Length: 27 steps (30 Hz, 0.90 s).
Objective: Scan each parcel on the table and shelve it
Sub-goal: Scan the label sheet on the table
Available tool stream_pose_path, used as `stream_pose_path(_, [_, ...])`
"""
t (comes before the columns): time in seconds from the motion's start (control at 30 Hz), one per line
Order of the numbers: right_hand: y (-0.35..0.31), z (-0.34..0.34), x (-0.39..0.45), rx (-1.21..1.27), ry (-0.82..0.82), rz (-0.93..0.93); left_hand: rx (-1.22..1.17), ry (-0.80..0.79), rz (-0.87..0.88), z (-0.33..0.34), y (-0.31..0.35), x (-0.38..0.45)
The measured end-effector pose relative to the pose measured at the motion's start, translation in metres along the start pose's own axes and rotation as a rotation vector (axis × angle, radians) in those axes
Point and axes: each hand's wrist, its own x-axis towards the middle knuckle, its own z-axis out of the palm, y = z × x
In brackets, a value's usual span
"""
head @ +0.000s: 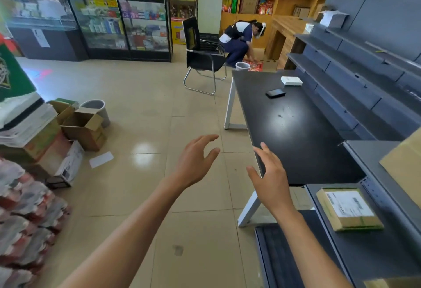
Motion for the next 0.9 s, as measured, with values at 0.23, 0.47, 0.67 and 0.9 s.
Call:
stream_pose_path(0.23, [-0.007, 0.021, 0.079, -0.003, 0.034, 0.017, -0.007, -0.035, 0.01, -0.012, -0.03, 0.068])
stream_pose_path(0.47, [0.021, 0.04, 0.163, 0.01, 0.013, 0.057, -0.009, -0.047, 0.021, 0.006, -0.042, 0.157])
stream_pose_path(0.67, [0.056, 0.043, 0.248, 0.053, 0.017, 0.091, 0.033, -0.088, 0.026, 0.027, -0.046, 0.245])
stream_pose_path(0.9, [0.086, 0.04, 0.335, 0.086, 0.004, 0.093, 0.029, -0.087, 0.018, 0.059, -0.05, 0.334])
